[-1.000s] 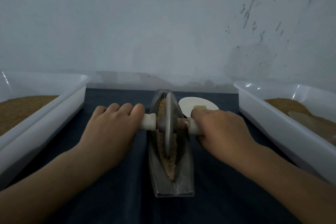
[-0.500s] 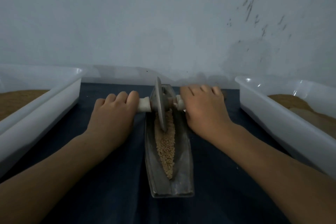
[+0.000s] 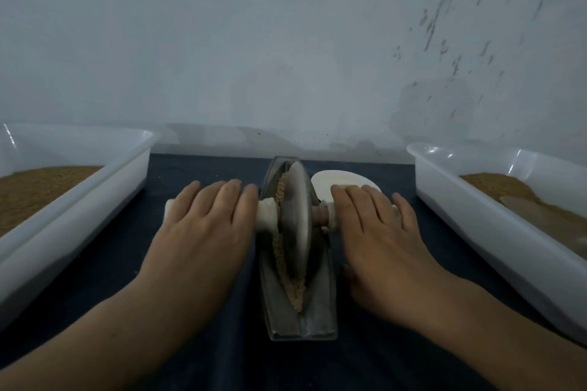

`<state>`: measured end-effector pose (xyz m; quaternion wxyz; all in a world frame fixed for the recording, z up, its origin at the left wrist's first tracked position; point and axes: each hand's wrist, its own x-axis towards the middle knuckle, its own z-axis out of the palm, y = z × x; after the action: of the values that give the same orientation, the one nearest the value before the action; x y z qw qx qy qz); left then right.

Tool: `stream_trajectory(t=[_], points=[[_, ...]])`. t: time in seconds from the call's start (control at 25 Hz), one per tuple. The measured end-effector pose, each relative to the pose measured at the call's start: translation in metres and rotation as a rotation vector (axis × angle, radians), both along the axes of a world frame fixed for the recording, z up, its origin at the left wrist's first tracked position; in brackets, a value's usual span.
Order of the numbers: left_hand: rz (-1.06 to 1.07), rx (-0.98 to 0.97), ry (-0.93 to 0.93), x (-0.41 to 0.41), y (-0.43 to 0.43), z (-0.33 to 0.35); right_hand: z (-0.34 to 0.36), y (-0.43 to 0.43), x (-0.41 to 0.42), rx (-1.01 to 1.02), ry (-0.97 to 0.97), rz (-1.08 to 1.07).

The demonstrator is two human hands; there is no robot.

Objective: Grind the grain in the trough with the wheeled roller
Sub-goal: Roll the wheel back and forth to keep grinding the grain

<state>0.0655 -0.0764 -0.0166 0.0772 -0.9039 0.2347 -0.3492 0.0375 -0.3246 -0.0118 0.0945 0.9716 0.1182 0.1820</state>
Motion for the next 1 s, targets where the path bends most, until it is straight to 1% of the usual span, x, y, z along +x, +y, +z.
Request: stream_trajectory(t=[0.24,0.36,0.48,0.6,0.68,0.8,0.88,1.0], points=[[0.087,0.011,0.039,0.075,-0.010,-0.005,0.000,-0.001,0.071,0.011,-0.036,-0.015],[0.123,0.025,0.025,0.091,-0.015,-0.004,0.004,0.001,0.091,-0.007,-0.047,-0.037],[0.115,0.040,0.030,0.077,-0.018,0.002,0.009,-0.001,0.074,0.011,0.000,-0.021],[0.078,0.053,0.076,0.040,-0.014,0.009,0.006,-0.009,0.030,-0.036,0.035,0.031],[0.033,0.066,0.081,0.011,-0.008,0.013,0.002,-0.016,-0.003,-0.020,0.058,0.060],[-0.050,0.059,0.014,-0.015,0.001,0.017,-0.001,-0.025,-0.033,0.004,-0.014,0.090],[-0.043,0.075,0.020,-0.014,-0.001,0.018,-0.003,-0.028,-0.034,-0.004,-0.055,0.086],[0.067,0.130,0.074,0.011,-0.012,0.015,-0.007,-0.022,-0.006,-0.026,0.016,0.030]])
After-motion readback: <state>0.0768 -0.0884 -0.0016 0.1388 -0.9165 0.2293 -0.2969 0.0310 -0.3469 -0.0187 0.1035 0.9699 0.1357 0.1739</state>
